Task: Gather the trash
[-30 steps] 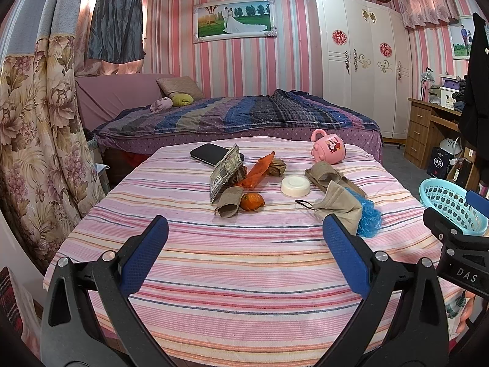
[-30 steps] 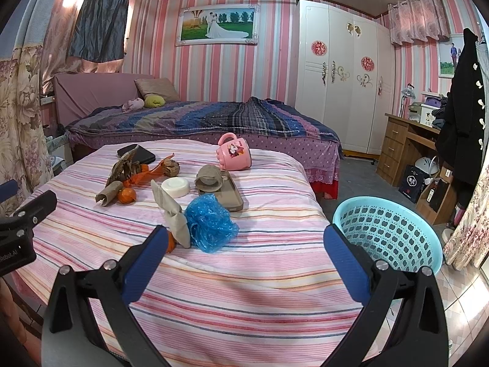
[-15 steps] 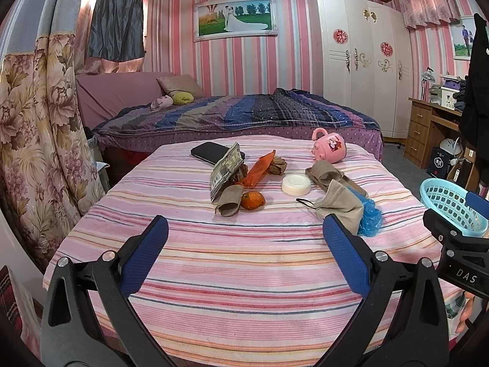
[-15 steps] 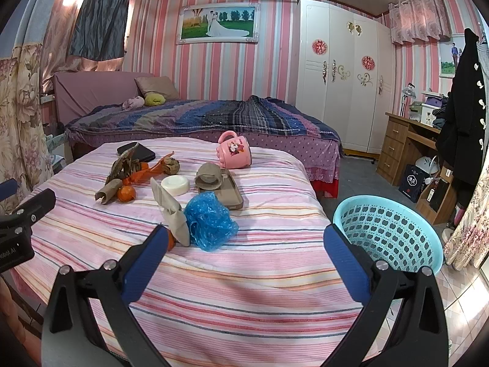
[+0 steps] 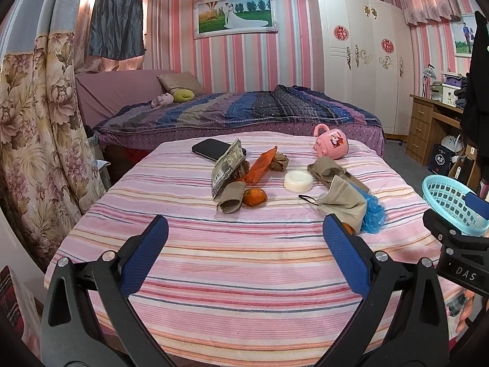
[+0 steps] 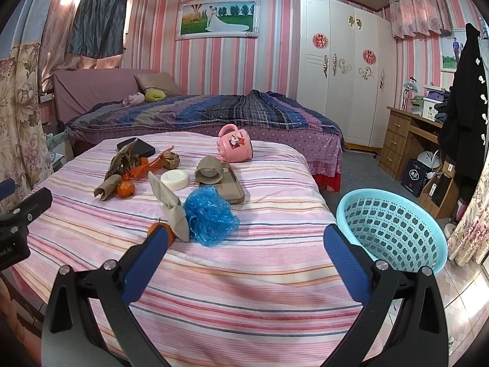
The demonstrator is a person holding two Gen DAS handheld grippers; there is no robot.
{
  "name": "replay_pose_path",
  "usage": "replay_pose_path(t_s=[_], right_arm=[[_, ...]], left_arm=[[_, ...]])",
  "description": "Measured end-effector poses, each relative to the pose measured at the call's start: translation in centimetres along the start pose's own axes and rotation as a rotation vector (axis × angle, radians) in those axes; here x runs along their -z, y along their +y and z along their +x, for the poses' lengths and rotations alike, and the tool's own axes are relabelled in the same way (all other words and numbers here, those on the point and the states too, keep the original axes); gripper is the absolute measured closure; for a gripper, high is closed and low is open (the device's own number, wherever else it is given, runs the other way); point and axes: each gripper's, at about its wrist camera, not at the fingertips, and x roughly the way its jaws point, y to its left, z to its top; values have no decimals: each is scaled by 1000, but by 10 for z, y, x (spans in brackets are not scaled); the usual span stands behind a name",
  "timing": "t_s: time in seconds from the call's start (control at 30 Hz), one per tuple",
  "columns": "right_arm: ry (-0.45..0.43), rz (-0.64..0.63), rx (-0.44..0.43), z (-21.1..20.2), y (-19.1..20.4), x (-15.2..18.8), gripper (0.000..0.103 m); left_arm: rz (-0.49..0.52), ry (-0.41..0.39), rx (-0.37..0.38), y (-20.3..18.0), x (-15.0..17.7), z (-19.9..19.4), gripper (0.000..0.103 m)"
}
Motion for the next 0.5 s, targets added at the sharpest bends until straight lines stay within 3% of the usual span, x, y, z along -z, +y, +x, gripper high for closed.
replay_pose_path(t_s=[0.5], right_arm=[[4, 6, 15, 5, -4, -6, 4]], left_arm=[[-20, 23, -3, 9, -3, 3, 5]])
